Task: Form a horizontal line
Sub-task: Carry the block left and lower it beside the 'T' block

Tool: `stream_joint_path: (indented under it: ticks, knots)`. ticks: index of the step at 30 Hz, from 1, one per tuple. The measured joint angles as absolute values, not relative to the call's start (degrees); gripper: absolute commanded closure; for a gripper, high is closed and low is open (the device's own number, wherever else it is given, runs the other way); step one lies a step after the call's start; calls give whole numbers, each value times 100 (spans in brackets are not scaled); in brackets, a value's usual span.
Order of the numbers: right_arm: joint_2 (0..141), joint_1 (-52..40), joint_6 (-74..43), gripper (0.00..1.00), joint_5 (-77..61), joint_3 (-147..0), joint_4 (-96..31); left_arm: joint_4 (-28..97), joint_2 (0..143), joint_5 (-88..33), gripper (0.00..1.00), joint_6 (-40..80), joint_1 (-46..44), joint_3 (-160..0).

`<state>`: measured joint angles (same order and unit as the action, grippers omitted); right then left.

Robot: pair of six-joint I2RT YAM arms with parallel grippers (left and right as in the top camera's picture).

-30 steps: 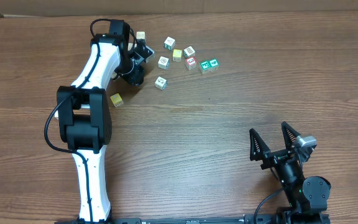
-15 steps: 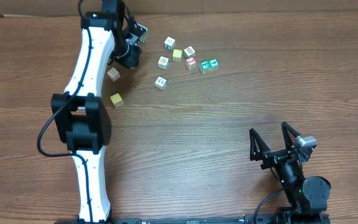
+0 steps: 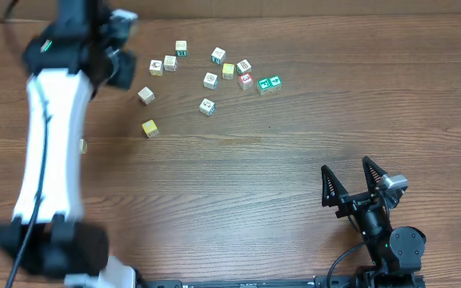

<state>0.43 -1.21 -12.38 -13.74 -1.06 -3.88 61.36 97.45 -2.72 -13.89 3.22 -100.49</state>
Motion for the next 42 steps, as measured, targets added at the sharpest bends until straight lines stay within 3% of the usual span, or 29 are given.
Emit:
stream_joint_path:
  ticks: [6, 12, 24, 42]
  knots:
    - [43, -121, -1238, 0, -1374, -106, -388, 5033, 8943, -224, 91, -1052, 917, -7856]
    - [43, -121, -1240, 0, -1376, -106, -390, 4495, 9107, -204, 91, -864, 1017, -7015]
    - [43, -121, -1236, 0, -1374, -106, -390, 4292, 10141, -91, 90, -862, 1398, -6770]
    - [43, -121, -1236, 0, -1374, -106, -390, 3874, 10589, 244, 88, -1203, 1739, -6761]
